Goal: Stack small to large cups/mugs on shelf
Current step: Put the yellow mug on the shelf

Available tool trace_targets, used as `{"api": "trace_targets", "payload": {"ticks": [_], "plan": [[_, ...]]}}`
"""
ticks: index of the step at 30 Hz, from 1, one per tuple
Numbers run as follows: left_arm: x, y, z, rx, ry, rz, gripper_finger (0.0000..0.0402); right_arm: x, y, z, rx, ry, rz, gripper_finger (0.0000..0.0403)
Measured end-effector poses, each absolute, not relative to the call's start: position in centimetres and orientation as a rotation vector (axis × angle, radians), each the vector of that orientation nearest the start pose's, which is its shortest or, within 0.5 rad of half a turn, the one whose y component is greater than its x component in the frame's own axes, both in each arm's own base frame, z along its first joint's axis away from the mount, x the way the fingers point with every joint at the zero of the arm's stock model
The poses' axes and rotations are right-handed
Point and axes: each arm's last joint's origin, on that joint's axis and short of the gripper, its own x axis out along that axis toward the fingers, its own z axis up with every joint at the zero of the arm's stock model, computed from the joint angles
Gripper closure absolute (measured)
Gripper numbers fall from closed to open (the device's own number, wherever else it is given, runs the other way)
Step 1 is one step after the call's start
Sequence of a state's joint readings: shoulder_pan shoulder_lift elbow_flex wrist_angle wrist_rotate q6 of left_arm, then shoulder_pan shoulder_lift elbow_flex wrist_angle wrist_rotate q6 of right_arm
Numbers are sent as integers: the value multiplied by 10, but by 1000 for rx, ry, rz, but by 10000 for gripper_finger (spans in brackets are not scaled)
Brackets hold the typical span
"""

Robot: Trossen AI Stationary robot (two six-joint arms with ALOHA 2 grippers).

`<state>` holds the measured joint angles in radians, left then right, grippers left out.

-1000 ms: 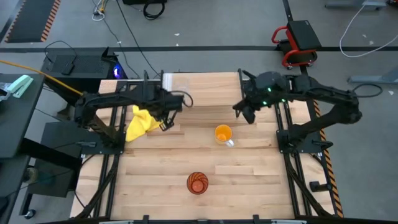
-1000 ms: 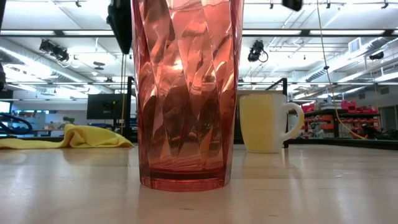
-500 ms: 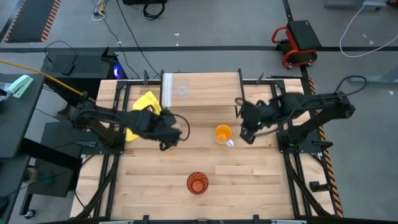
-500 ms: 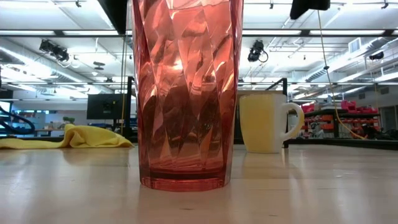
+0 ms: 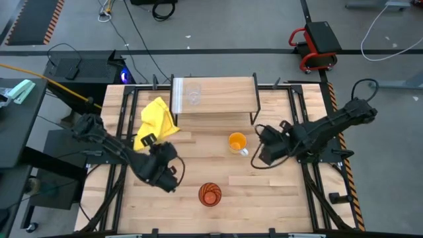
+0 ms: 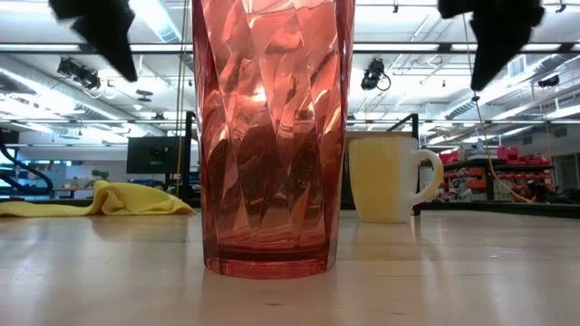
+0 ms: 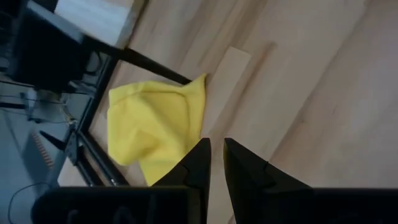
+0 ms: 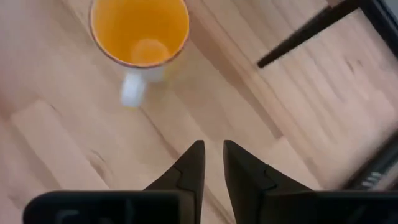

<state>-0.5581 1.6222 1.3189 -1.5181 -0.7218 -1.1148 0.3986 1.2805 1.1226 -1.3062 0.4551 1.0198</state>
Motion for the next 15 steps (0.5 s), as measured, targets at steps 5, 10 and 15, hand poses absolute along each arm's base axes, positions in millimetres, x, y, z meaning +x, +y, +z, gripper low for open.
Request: {"api": "trace_targets", "payload": {"ticks": [5,10,15], "plan": [[222,-130,238,162,990,872,353,183,81,258,307,951,-614,343],[220,-133,208,123,887,850,355,178,85,221,311,878,-552,343],[217,-132,182,65,845,825,360,177,76,189,311,808,-611,343]]}}
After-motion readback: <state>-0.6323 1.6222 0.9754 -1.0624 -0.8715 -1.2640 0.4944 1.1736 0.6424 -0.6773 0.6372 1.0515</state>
